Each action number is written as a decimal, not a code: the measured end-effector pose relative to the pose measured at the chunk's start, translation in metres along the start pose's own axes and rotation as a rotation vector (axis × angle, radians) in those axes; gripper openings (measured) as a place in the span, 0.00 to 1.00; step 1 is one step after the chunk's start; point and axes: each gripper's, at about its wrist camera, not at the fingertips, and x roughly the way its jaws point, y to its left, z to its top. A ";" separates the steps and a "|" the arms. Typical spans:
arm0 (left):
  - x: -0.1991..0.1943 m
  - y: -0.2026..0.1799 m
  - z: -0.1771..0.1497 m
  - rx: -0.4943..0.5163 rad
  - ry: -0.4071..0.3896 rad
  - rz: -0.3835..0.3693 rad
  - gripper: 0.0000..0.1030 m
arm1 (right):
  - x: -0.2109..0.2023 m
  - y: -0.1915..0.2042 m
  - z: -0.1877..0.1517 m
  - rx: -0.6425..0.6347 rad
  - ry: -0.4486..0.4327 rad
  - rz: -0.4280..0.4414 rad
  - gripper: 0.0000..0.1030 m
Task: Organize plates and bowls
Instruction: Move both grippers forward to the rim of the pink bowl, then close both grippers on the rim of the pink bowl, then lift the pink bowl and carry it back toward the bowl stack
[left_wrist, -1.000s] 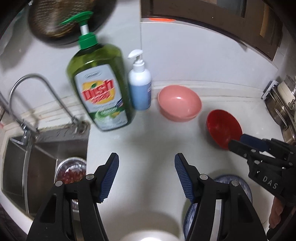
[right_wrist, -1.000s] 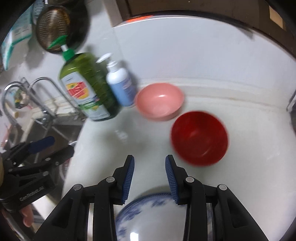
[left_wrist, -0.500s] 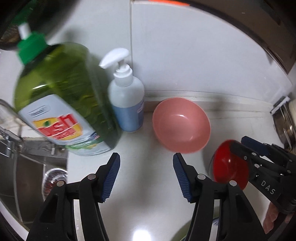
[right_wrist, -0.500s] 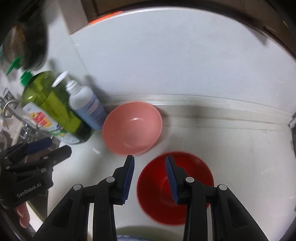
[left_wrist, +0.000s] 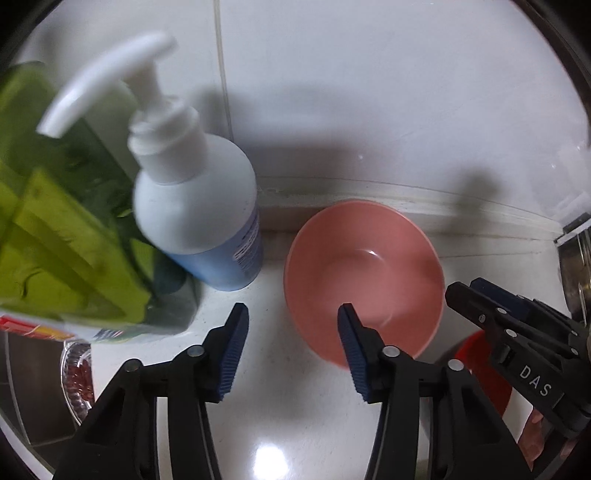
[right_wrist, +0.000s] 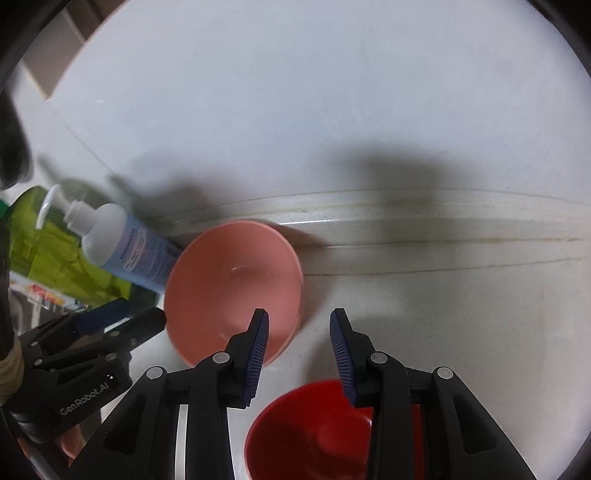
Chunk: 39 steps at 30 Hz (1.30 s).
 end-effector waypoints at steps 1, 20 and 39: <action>0.002 -0.001 0.000 0.001 0.002 0.005 0.45 | 0.004 -0.001 0.001 0.008 0.004 0.001 0.35; 0.045 -0.015 0.005 -0.029 0.039 0.003 0.16 | 0.045 0.016 0.007 0.018 0.084 -0.021 0.12; -0.017 -0.031 -0.018 -0.019 -0.019 -0.016 0.12 | -0.017 0.040 -0.022 -0.012 -0.026 -0.070 0.10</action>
